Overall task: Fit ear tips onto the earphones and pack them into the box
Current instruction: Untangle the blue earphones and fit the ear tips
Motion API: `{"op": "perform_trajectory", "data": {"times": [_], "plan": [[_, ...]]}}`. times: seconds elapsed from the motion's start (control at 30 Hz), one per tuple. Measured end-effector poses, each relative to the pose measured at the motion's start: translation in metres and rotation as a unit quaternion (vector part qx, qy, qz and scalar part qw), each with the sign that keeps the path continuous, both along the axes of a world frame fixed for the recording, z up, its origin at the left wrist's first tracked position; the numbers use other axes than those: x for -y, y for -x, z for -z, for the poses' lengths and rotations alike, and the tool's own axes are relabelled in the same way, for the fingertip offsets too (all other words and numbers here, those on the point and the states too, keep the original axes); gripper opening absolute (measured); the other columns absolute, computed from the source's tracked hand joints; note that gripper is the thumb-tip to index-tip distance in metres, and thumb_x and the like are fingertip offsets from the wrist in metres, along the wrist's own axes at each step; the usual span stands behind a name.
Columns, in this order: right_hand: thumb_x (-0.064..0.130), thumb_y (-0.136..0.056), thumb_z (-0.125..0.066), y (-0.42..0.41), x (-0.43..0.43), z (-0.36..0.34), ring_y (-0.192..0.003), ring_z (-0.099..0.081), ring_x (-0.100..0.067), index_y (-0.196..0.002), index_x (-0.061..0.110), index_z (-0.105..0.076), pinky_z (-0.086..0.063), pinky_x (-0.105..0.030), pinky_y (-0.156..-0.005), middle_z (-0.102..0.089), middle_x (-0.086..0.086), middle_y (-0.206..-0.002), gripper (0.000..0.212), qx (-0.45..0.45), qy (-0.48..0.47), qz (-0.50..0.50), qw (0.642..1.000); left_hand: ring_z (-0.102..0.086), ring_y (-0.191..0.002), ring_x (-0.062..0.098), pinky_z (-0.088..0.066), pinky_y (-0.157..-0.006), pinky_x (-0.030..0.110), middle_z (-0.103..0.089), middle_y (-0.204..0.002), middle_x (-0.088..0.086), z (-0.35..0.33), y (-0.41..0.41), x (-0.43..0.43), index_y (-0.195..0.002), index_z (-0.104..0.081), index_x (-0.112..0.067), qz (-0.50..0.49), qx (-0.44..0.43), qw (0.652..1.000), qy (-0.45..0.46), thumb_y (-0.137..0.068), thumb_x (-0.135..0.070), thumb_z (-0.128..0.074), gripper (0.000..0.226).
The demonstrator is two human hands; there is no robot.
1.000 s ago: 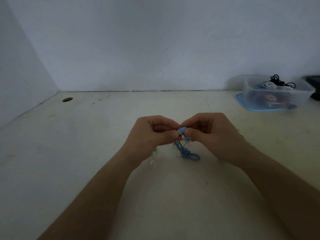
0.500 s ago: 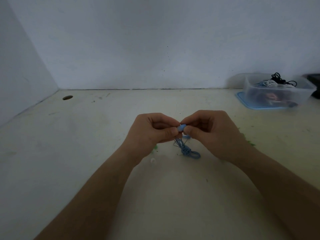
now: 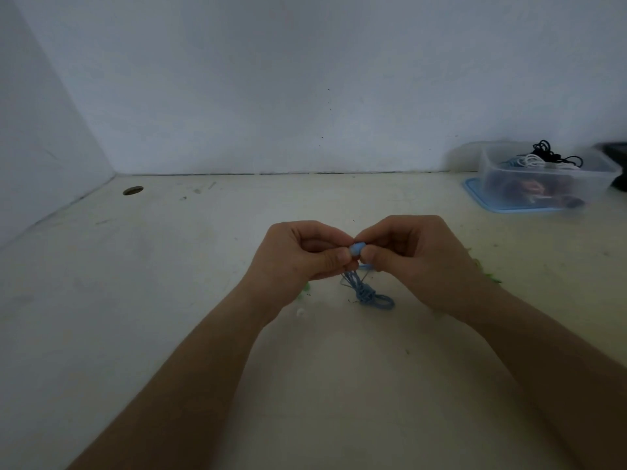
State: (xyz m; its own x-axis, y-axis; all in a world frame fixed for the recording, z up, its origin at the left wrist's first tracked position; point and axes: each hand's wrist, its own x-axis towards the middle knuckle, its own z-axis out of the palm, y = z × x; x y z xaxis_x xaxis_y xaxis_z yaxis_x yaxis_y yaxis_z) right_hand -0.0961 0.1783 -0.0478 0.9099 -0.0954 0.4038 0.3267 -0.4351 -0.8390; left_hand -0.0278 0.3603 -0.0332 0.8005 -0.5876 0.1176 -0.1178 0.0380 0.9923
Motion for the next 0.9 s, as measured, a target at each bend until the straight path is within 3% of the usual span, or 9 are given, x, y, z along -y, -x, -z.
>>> {"op": "perform_trajectory", "data": {"times": [0.1,0.3,0.6,0.9], "plan": [[0.004,-0.087,-0.071,0.0010,0.0015,-0.0001,-0.072,-0.072,-0.017,-0.096,0.010,-0.075,-0.058,-0.026,-0.071,-0.076,-0.003,-0.079,0.012,-0.029,-0.043,-0.026,0.998,-0.075,-0.079,0.025,-0.061,-0.073,0.029,-0.076,-0.084,0.015,0.0018,-0.0018,-0.0007,-0.089,-0.074,-0.007,0.005,0.009,1.000,-0.014,-0.073,-0.010,-0.076,0.017],[0.002,-0.087,-0.069,0.0018,0.0038,-0.0031,-0.072,-0.071,-0.014,-0.098,0.008,-0.075,-0.055,-0.021,-0.069,-0.076,-0.006,-0.081,0.013,-0.044,-0.058,-0.040,0.997,-0.075,-0.078,0.024,-0.059,-0.071,0.026,-0.076,-0.084,0.014,0.0008,-0.0015,-0.0005,-0.087,-0.074,-0.007,0.018,-0.002,1.000,0.001,-0.068,-0.012,-0.075,0.020],[0.001,-0.088,-0.069,0.0024,0.0020,-0.0034,-0.073,-0.072,-0.016,-0.093,0.017,-0.076,-0.056,-0.024,-0.070,-0.077,-0.005,-0.081,0.018,-0.057,-0.067,-0.048,0.995,-0.075,-0.073,0.020,-0.059,-0.067,0.024,-0.076,-0.080,0.012,0.0035,-0.0026,0.0005,-0.086,-0.073,-0.006,0.015,0.020,1.000,-0.004,-0.065,-0.014,-0.076,0.023],[0.004,-0.090,-0.066,0.0024,0.0052,-0.0055,-0.071,-0.066,-0.017,-0.096,0.006,-0.075,-0.055,-0.025,-0.069,-0.074,-0.017,-0.085,0.011,-0.109,-0.144,-0.059,0.982,-0.074,-0.076,0.018,-0.057,-0.069,0.023,-0.077,-0.082,0.010,0.0048,-0.0028,0.0035,-0.093,-0.072,-0.002,0.004,0.040,0.999,-0.013,-0.081,0.002,-0.072,0.013]]}}
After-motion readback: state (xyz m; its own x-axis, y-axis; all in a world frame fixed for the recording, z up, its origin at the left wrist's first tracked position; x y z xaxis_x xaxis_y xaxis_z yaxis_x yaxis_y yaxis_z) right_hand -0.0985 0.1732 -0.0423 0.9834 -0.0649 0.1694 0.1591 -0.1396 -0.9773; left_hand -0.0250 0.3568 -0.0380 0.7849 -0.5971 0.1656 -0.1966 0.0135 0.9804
